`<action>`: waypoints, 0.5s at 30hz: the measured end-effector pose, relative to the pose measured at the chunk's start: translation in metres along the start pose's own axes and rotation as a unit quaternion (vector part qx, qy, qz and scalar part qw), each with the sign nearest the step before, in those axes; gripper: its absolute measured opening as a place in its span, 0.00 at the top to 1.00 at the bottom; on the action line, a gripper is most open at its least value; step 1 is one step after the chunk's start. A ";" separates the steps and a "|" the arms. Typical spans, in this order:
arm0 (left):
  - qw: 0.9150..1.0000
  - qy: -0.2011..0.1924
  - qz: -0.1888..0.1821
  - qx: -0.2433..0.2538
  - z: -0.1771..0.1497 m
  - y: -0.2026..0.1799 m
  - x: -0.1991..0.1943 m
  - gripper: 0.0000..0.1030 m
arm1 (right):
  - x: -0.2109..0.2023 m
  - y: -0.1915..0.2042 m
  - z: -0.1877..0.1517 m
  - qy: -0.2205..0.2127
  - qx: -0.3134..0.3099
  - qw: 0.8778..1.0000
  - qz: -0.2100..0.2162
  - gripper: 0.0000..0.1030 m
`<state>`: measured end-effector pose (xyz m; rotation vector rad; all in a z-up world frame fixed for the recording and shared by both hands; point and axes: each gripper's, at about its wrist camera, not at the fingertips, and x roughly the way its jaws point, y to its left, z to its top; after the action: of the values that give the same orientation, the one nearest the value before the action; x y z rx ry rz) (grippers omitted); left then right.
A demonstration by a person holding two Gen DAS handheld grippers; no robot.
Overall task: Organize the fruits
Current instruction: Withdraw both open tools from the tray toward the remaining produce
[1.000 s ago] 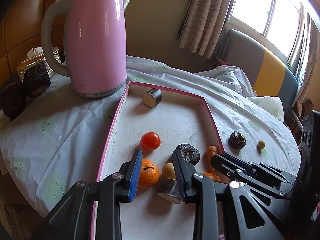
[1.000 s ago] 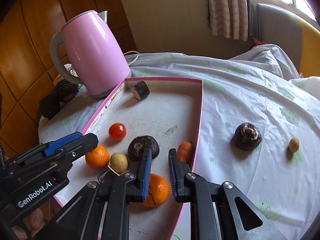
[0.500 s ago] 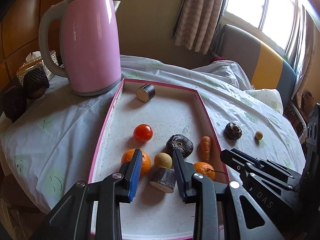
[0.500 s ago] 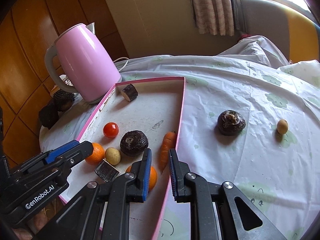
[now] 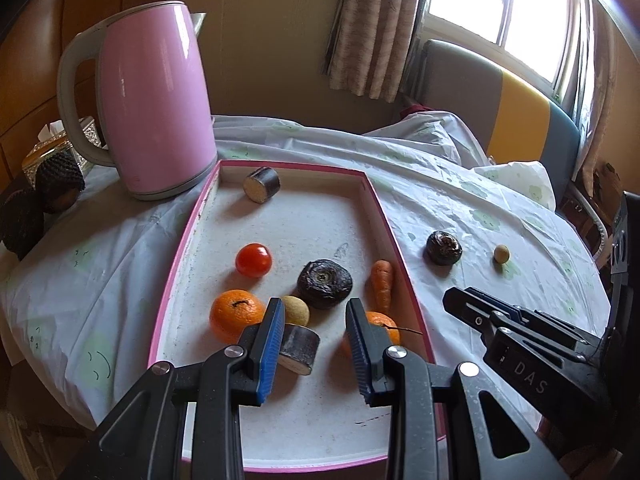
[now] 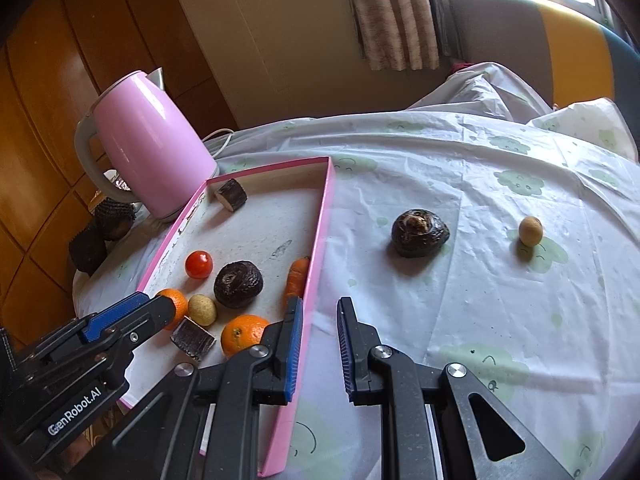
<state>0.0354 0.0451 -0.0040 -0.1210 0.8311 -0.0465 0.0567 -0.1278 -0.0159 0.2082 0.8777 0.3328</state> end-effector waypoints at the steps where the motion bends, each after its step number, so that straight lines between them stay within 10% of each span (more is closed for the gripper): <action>1: 1.000 0.001 -0.001 0.003 -0.001 -0.003 0.000 0.69 | 0.000 -0.002 -0.001 0.000 0.002 1.000 -0.002 0.79; 15: 0.999 0.008 -0.010 0.041 -0.008 -0.028 0.006 0.69 | -0.009 -0.023 -0.007 -0.012 0.023 0.999 -0.029 0.71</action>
<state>0.0334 0.0157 -0.0101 -0.0518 0.8435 -0.1003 0.0503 -0.1519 -0.0214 0.2278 0.8662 0.2552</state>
